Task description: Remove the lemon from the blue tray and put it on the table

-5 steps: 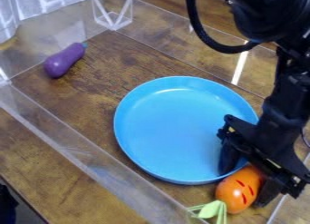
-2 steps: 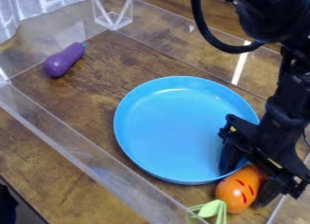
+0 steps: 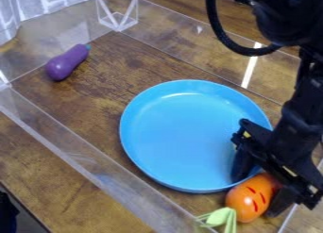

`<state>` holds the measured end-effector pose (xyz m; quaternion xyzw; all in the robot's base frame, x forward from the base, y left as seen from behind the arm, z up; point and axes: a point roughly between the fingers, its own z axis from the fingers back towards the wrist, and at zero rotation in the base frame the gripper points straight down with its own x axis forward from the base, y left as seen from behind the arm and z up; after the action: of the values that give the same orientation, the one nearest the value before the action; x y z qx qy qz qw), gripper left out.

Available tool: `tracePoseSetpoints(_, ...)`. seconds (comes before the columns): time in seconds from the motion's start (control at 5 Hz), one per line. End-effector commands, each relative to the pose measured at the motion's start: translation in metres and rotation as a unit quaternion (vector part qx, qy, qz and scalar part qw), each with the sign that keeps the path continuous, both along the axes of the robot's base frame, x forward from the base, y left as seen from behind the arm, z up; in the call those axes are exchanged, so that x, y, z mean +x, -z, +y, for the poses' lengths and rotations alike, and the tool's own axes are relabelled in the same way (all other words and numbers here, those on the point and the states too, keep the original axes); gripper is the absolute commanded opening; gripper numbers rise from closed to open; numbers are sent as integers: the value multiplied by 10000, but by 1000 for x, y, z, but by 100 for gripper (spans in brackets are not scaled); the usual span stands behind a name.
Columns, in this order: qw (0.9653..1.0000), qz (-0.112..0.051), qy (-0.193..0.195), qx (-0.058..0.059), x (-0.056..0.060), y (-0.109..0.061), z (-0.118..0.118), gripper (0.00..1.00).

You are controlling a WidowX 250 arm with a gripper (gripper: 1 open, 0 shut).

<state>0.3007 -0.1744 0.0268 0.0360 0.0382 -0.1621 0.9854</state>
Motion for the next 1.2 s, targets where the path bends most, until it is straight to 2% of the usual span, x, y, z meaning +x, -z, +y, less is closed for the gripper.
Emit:
tracePoseSetpoints(0.0,9992,-304,230,-115,6,-27,-14,0)
tracePoseSetpoints(0.6,9984,-405,389,-40,9,-43,-12,0)
tracePoseSetpoints(1.0,9980,-482,415,-37,12,-49,-11,0)
